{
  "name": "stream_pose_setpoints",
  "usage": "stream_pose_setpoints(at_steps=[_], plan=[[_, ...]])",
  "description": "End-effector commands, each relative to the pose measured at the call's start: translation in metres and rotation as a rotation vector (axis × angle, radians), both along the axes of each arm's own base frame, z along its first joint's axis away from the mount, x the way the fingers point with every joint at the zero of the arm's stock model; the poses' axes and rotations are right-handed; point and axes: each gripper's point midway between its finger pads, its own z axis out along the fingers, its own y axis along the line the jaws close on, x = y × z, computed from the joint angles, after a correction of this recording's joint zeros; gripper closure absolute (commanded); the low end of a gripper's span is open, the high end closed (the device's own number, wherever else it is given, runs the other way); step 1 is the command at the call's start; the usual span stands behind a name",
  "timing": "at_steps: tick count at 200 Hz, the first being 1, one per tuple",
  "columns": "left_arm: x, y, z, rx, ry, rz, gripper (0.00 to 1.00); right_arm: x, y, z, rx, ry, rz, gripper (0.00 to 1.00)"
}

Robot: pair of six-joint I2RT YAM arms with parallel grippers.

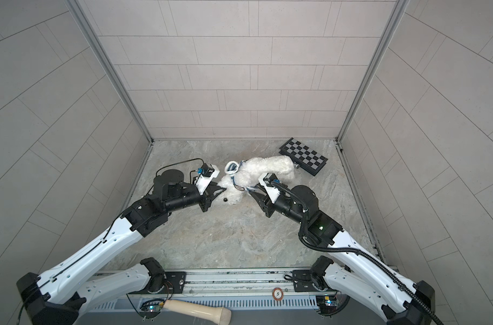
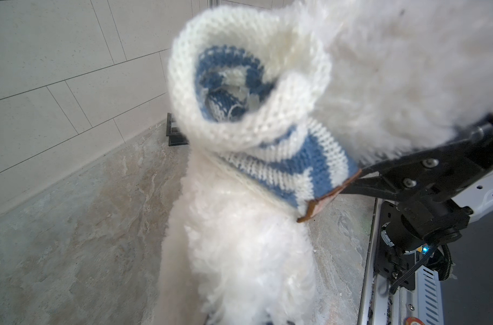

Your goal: Dress the teddy bear

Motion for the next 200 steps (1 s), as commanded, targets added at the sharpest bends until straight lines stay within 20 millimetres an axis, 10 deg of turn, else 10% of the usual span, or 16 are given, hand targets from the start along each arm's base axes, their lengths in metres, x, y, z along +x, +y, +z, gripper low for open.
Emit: stream_pose_setpoints(at_steps=[1,75,200], plan=[[-0.005,-0.002,0.017,-0.05,-0.041,-0.021,1.0,0.0,0.005,0.021,0.011,-0.074,0.024,0.67],[0.002,0.0,0.01,-0.009,-0.03,0.013,1.0,-0.012,0.017,0.014,-0.022,-0.07,0.126,0.95],[0.008,0.004,-0.023,0.117,-0.002,0.026,1.0,-0.032,0.035,0.027,-0.05,-0.07,0.249,1.0]])
